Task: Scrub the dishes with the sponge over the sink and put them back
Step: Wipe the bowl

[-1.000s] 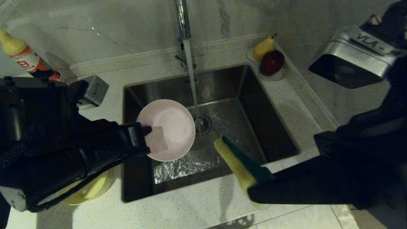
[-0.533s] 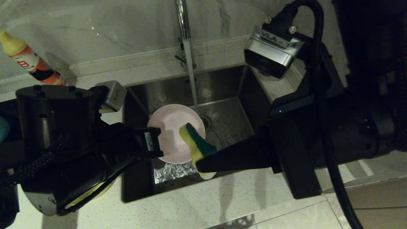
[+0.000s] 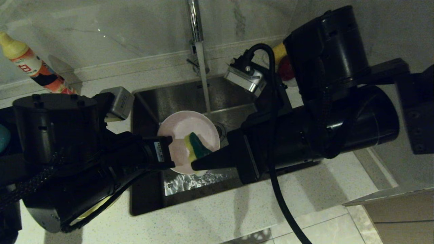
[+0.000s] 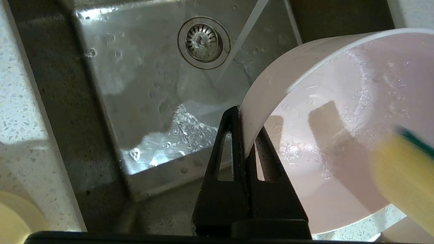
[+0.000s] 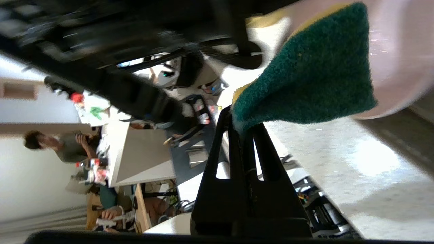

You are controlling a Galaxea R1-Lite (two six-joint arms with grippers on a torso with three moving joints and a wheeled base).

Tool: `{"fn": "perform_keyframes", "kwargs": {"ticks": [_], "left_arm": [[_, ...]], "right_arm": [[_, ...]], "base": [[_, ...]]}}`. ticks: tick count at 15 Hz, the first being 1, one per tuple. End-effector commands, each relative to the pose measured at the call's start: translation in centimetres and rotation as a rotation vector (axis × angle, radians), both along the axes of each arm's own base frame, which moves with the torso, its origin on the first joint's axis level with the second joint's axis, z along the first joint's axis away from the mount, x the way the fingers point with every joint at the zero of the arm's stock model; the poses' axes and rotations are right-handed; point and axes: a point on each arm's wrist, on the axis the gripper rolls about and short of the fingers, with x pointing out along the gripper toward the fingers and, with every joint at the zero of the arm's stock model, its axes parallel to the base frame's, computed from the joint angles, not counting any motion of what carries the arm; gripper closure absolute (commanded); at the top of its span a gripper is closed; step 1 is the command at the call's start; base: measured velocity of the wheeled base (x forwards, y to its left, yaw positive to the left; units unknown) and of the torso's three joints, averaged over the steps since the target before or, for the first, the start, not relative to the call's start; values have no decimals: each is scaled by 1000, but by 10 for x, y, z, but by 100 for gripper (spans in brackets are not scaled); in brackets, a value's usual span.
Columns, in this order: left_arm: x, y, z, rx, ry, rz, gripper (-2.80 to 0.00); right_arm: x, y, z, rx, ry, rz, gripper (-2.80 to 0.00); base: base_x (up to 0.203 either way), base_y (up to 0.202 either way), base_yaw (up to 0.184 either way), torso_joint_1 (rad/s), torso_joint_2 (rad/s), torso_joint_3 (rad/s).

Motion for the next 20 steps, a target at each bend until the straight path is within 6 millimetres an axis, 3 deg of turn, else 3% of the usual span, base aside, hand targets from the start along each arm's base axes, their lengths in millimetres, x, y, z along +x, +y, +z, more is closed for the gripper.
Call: {"fn": "perform_keyframes", "kwargs": {"ticks": [1,11,16,20], "left_arm": [[0,0,1,-5,-4,1,0],[-6,0,0,-1,-34,-24,0],[-6,0,-1,-2,-33,-23,0],[-7,1,-6,7,-20,-23,0]], "right_arm": [[16,5,-10,-15,15,-26,0],[37,22,-4,4,-31,-84,0],[34,27,1,19,-42,-72,0],[28,19,13,43,-60,-72,0]], "base": [[0,0,0,0,0,0],[0,0,0,0,0,0],[0,0,0,0,0,0],[0,0,0,0,0,0]]}}
